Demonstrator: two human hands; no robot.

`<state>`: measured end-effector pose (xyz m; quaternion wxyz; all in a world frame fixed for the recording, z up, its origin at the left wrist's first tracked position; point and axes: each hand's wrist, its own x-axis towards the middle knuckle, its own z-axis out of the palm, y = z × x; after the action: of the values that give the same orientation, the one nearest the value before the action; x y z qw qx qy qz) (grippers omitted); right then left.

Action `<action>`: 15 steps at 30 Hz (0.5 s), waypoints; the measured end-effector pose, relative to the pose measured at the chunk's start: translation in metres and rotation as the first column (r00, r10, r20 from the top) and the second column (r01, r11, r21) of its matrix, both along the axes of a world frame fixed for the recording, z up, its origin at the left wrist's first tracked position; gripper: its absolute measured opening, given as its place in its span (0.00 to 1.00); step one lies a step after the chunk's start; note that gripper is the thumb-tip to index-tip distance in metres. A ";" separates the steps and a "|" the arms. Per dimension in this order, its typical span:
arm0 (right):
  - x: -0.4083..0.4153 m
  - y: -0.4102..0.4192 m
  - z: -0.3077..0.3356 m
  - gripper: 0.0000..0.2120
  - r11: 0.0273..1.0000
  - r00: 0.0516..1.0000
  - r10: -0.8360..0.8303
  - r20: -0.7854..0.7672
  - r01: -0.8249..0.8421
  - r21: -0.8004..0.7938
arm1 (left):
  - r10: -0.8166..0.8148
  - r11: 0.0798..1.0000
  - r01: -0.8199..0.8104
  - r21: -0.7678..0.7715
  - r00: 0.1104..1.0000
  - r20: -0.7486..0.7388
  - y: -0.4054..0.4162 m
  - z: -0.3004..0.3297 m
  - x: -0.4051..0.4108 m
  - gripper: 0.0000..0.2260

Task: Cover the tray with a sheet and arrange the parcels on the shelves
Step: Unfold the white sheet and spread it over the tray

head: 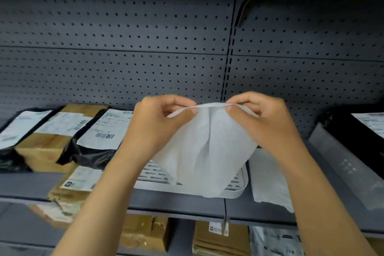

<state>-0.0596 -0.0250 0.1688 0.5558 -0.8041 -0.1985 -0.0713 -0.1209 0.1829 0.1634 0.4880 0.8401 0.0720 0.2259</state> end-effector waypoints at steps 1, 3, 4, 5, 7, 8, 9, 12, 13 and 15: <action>0.000 0.002 0.001 0.02 1.000 1.000 0.001 -0.003 -0.001 -0.001 | -0.001 0.999 0.002 0.044 1.000 -0.023 0.007 0.002 -0.002 0.02; 0.000 0.004 0.004 0.02 1.000 1.000 -0.007 0.010 0.007 -0.006 | -0.008 0.991 0.019 0.130 0.996 -0.086 0.019 0.006 -0.005 0.04; -0.001 0.007 0.006 0.01 1.000 1.000 -0.008 0.021 0.008 -0.010 | -0.016 0.989 0.033 0.142 0.993 -0.117 0.026 0.007 -0.008 0.04; -0.002 0.009 0.007 0.01 1.000 1.000 -0.009 0.026 0.010 -0.013 | -0.041 0.991 0.058 0.122 0.990 -0.138 0.032 0.009 -0.010 0.04; -0.003 0.016 0.010 0.01 1.000 0.999 -0.016 0.032 0.017 -0.023 | -0.115 0.993 0.116 -0.003 0.981 -0.153 0.040 0.010 -0.015 0.04; -0.003 0.019 0.010 0.01 0.999 0.999 -0.018 0.037 0.019 -0.031 | -0.138 0.989 0.128 -0.068 0.978 -0.155 0.044 0.011 -0.017 0.04; -0.004 0.023 0.011 0.01 0.999 0.999 -0.018 0.043 0.019 -0.036 | -0.140 0.987 0.125 -0.099 0.978 -0.156 0.046 0.011 -0.017 0.04; -0.007 0.033 0.010 0.02 0.999 0.999 -0.003 0.046 0.004 -0.032 | -0.061 0.998 0.057 -0.029 0.989 -0.136 0.055 0.006 -0.013 0.04; -0.009 0.036 0.009 0.02 0.999 0.999 0.003 0.042 -0.001 -0.036 | -0.026 1.000 0.025 -0.005 0.992 -0.125 0.056 0.005 -0.011 0.04; -0.015 0.043 0.007 0.02 0.998 0.999 0.006 0.032 -0.004 -0.055 | 0.024 0.999 -0.028 -0.040 0.995 -0.097 0.055 0.002 -0.008 0.04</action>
<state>-0.0743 0.0180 0.1757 0.5304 -0.8173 -0.2113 -0.0775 -0.1289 0.2377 0.1655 0.4980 0.8388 0.1110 0.1901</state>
